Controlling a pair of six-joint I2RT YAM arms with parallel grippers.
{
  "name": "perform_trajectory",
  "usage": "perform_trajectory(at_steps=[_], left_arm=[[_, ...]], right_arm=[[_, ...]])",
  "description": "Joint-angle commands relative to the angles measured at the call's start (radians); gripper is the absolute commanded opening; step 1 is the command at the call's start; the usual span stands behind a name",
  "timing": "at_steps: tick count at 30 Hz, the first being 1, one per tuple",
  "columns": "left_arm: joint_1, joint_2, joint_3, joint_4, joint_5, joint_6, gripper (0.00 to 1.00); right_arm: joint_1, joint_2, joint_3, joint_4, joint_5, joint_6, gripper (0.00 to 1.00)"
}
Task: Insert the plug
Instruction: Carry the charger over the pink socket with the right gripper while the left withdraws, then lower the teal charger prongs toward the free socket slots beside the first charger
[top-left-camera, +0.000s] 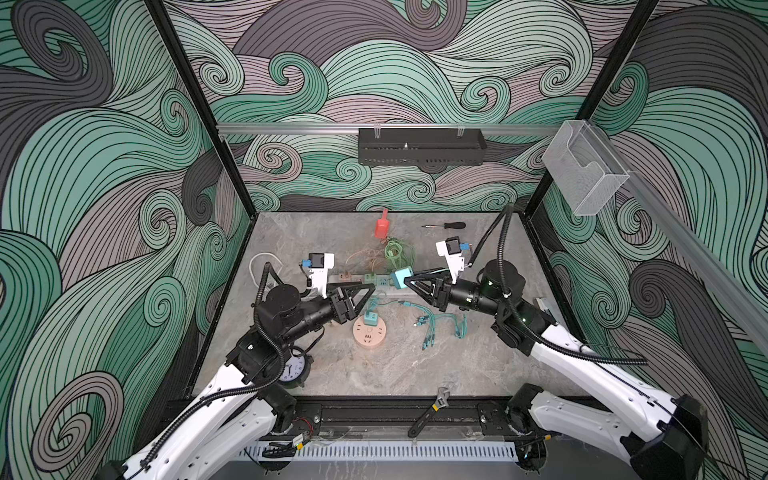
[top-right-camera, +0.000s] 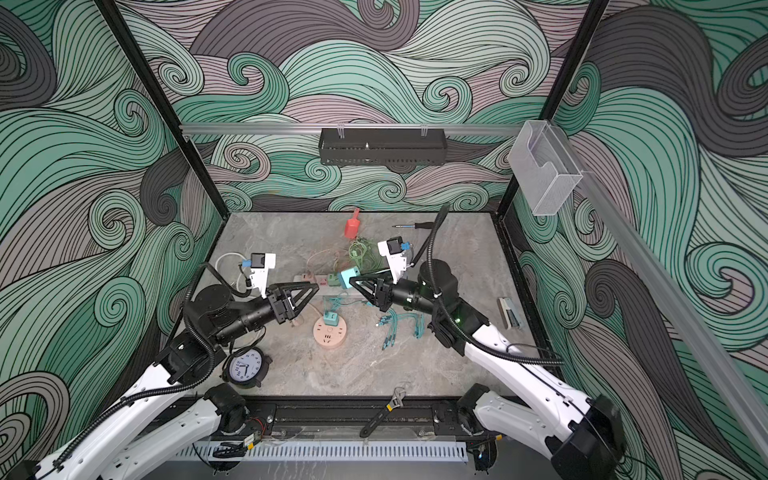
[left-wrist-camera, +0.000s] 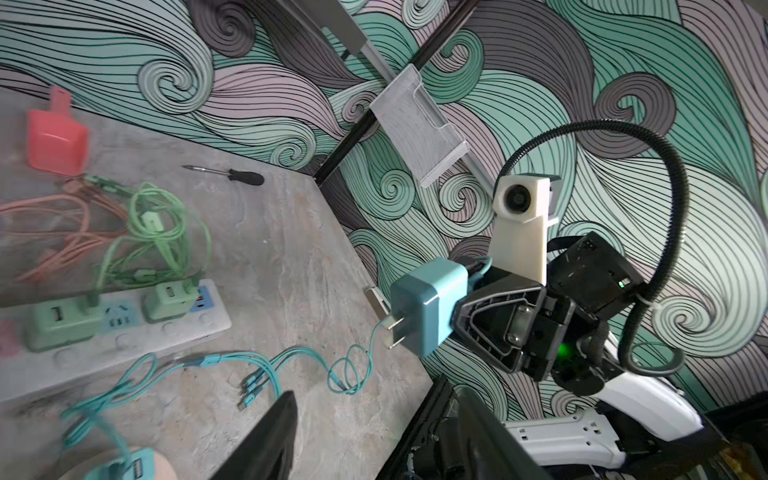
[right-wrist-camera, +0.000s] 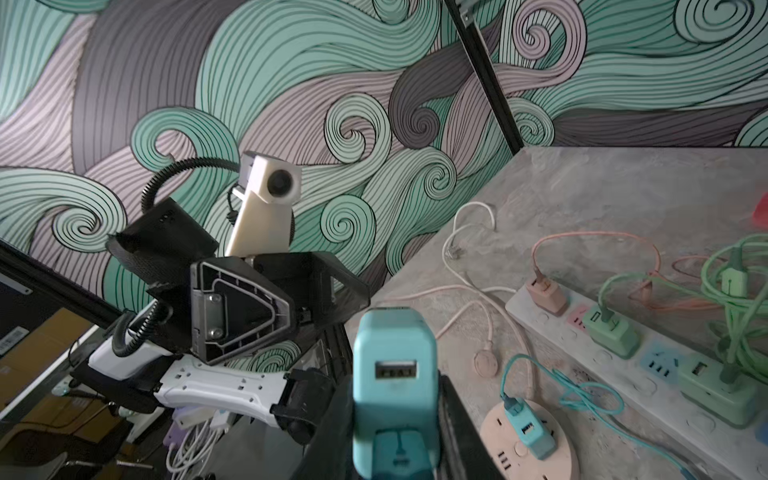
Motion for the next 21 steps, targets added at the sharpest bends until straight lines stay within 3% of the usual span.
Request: perform_trajectory(at_steps=[1,7,14,21], left_arm=[[0.005,-0.050,-0.014,-0.240,-0.166,0.050,0.64],[0.017,0.012,-0.066,-0.381,-0.283,0.036,0.65],[0.036,0.185,-0.100,-0.345,-0.260,0.021,0.60],[0.067,0.232,-0.196,-0.262,-0.239,0.009,0.53]], right_arm=[[-0.003,0.030,0.066,-0.218,-0.046,-0.173,0.18],[0.022,0.079,0.098,-0.336,-0.028,-0.282,0.18],[0.152,0.176,0.140,-0.502,0.103,-0.430,0.18],[0.236,0.269,0.147,-0.473,0.106,-0.547,0.19]])
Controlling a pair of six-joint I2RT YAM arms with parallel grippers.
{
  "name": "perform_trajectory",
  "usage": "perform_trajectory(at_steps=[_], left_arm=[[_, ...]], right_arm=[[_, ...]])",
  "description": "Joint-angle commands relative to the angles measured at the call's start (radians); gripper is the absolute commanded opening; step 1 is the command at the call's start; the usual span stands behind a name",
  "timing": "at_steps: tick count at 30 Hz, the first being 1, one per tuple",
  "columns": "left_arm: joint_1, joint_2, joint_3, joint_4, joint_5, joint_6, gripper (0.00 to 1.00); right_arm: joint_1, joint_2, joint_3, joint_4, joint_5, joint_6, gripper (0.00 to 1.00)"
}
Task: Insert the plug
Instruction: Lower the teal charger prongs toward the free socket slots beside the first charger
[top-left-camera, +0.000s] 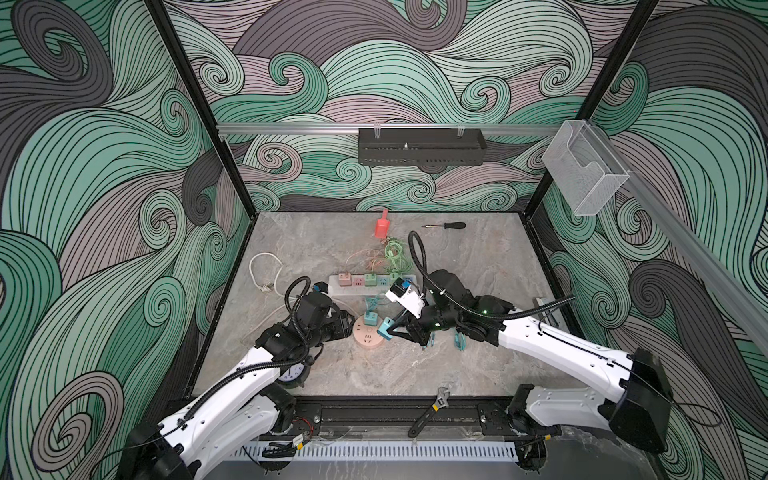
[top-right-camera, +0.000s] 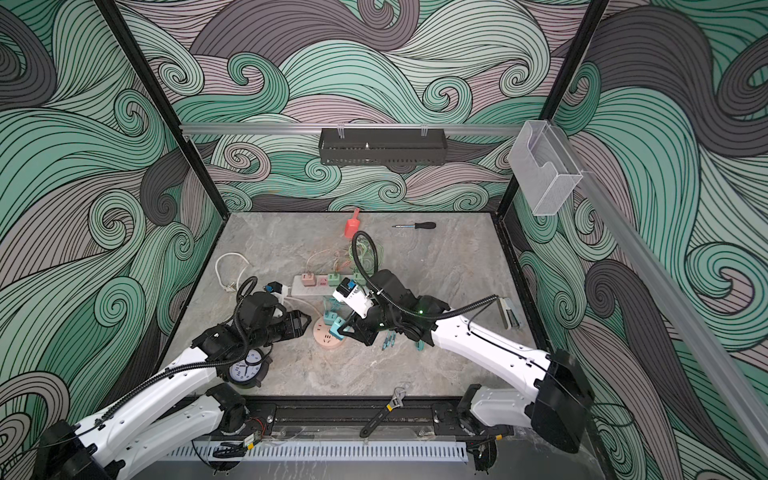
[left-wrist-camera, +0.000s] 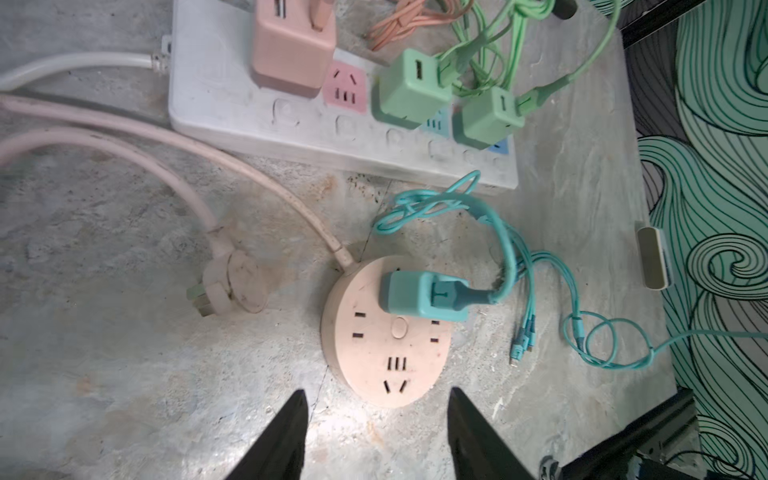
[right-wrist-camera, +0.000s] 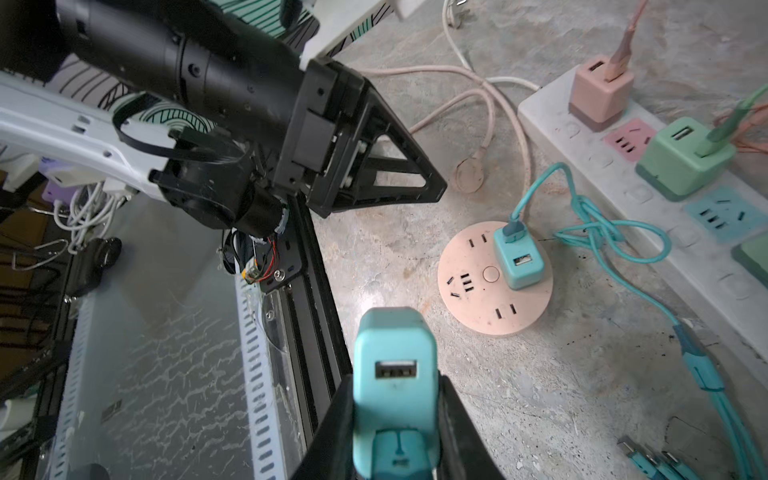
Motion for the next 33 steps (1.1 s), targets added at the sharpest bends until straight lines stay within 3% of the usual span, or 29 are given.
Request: perform_trajectory(at_steps=[1,19,33], left_arm=[[0.023,0.017,-0.037,0.050,0.007,-0.006,0.52],[0.085,0.219,-0.090,0.249,0.171,0.069,0.43],[0.121,0.429,-0.038,0.305,0.332,0.070,0.29]], right_arm=[[0.021,0.042,0.041,-0.005,0.030,-0.099,0.18],[0.077,0.334,0.146,0.062,0.168,-0.254,0.14],[0.090,0.416,0.181,0.051,0.231,-0.317,0.13]])
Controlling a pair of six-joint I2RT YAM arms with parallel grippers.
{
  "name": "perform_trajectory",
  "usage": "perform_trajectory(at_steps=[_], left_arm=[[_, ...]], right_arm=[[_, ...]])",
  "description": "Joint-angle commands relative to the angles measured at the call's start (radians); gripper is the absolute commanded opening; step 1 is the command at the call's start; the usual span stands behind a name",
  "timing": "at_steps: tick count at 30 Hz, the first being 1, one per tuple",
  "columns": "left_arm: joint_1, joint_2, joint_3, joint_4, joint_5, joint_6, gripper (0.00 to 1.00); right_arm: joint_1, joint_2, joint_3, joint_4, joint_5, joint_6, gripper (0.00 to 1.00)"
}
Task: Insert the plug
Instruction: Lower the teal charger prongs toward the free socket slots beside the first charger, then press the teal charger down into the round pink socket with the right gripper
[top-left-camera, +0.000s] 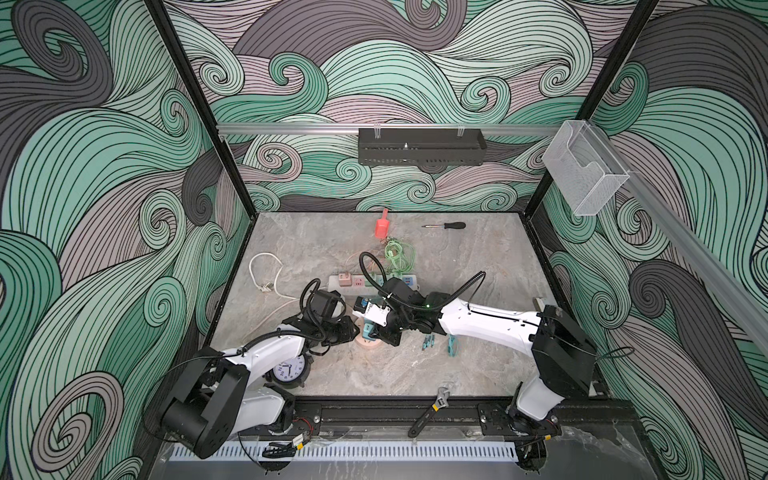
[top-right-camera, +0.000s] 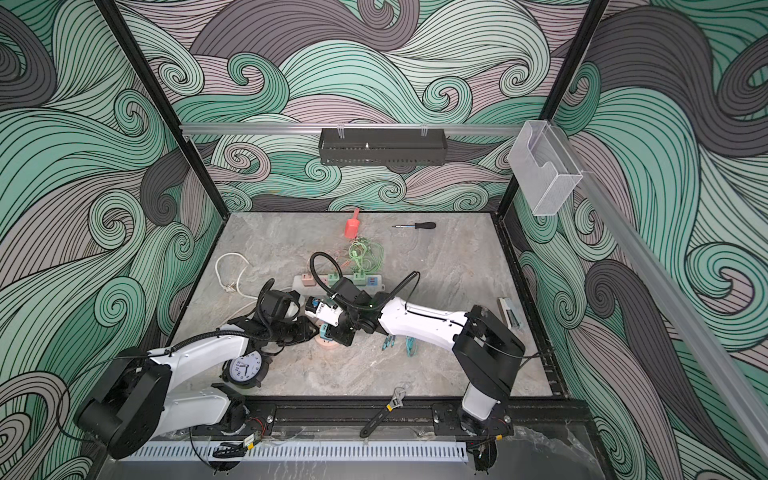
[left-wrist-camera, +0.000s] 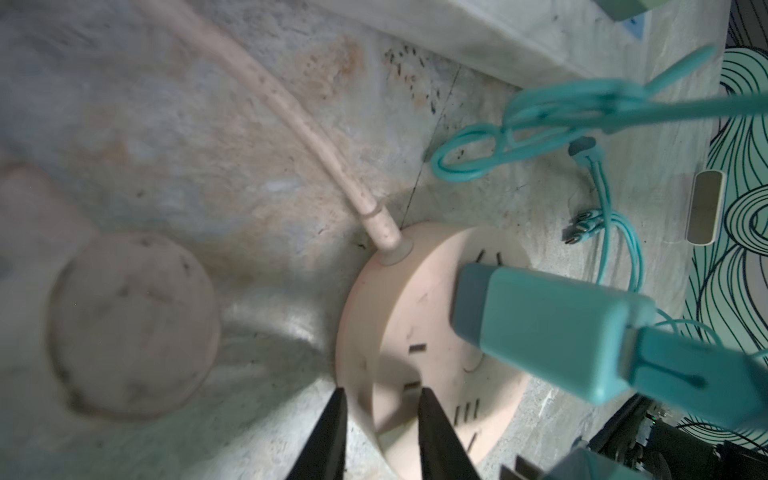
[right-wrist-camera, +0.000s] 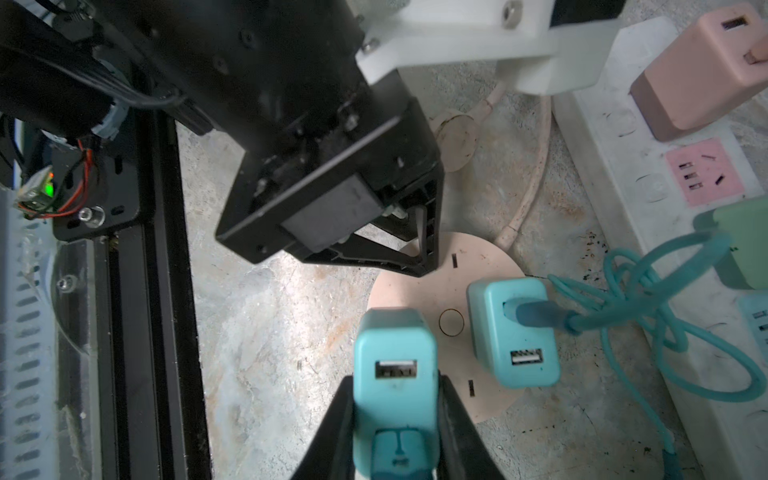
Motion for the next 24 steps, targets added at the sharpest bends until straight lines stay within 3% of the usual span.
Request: perform_trajectory(at_steps=[1,24], left_arm=[[0.012,0.019,0.023,0.017,0.037,0.000,0.28],[0.020,0.030,0.016,0.006,0.026,0.020,0.22]], right_arm=[[0.008,0.018,0.028,0.001,0.030,-0.030,0.13],[0.008,0.074,0.056,-0.013,0.054,-0.089,0.12]])
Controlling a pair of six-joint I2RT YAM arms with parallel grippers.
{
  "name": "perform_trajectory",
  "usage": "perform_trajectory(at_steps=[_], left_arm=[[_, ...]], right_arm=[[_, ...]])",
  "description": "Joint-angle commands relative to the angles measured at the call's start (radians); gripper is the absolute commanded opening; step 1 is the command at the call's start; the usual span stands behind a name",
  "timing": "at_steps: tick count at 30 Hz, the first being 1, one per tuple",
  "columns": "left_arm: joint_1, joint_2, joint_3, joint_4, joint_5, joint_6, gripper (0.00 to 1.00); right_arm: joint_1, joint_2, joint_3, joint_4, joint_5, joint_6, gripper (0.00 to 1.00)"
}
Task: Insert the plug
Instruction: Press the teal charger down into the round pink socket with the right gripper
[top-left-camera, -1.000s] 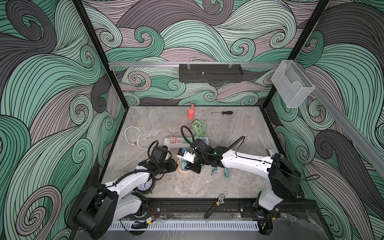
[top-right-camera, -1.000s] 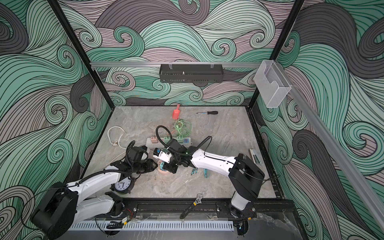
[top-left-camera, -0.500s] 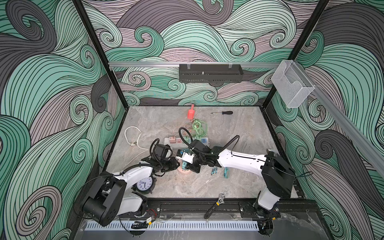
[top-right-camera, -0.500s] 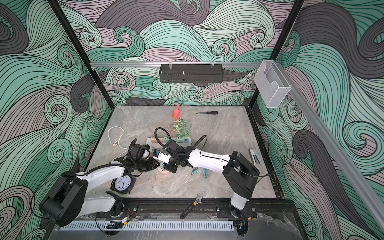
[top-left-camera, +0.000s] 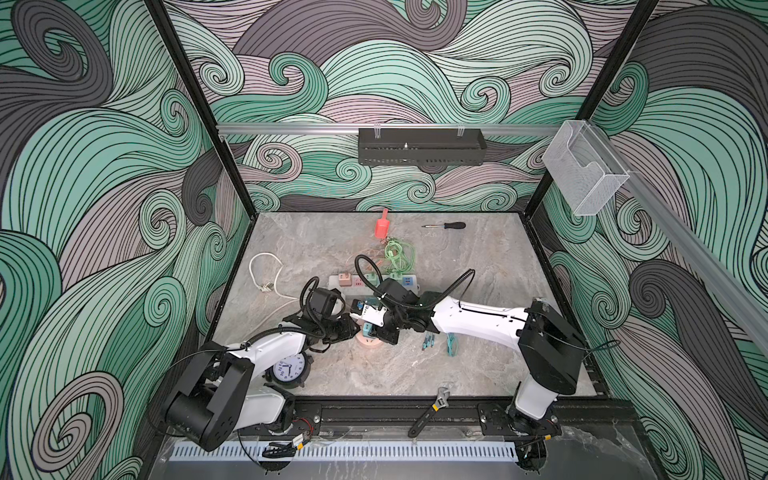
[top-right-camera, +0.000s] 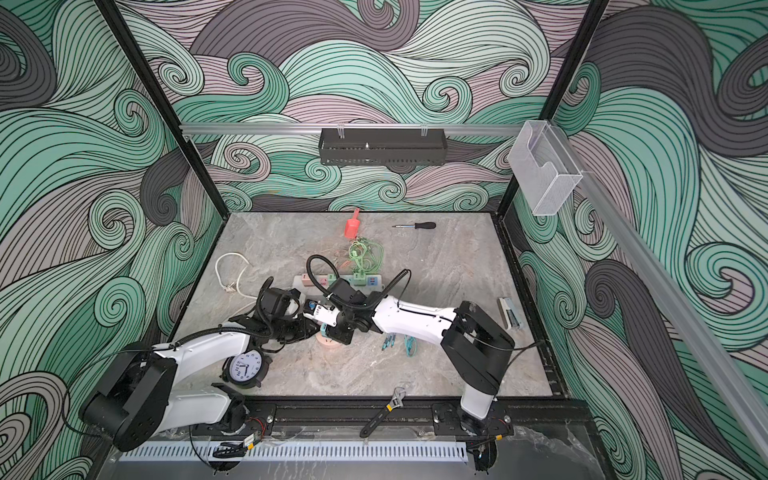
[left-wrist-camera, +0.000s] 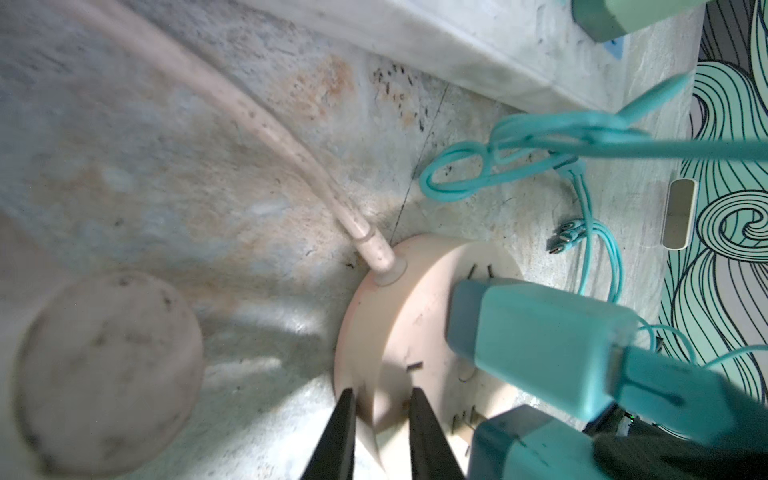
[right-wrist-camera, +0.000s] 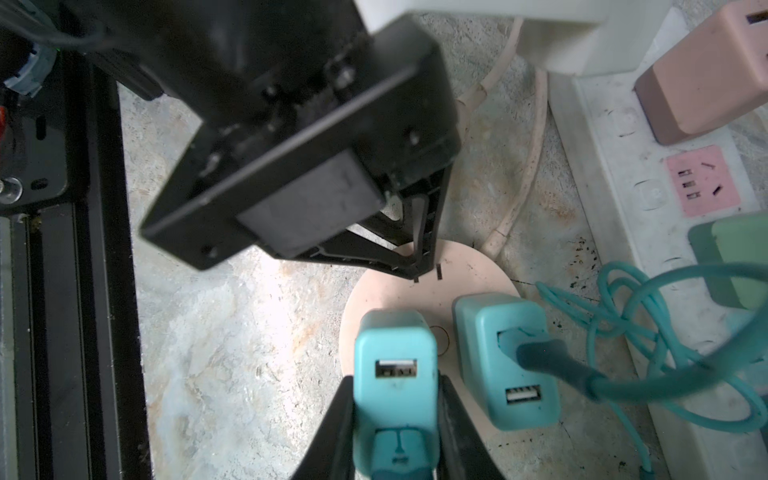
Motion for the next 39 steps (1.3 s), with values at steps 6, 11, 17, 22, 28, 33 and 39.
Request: perform_trajectory(at_steps=[6,11,17,22,28,33,39], left_arm=[[0.010,0.006,0.011,-0.031,-0.007,0.021,0.22],[0.013,-0.003,0.009,-0.034,-0.007,0.021,0.22],[0.019,-0.014,0.007,-0.039,-0.007,0.021,0.22],[0.023,-0.022,0.003,-0.040,-0.007,0.021,0.22],[0.030,-0.028,0.001,-0.043,-0.007,0.023,0.22],[0.033,-0.035,-0.005,-0.043,-0.005,0.023,0.22],[0.039,-0.045,-0.010,-0.044,-0.004,0.023,0.22]], right_arm=[[0.006,0.022,0.025,-0.018,0.017,-0.027,0.12],[0.006,0.026,0.034,-0.033,0.022,-0.034,0.12],[0.010,0.046,0.052,-0.069,0.035,-0.051,0.11],[0.012,0.063,0.052,-0.078,0.039,-0.056,0.11],[0.013,0.076,0.052,-0.087,0.045,-0.056,0.11],[0.013,0.087,0.048,-0.092,0.046,-0.050,0.11],[0.014,0.107,0.052,-0.107,0.056,-0.049,0.11]])
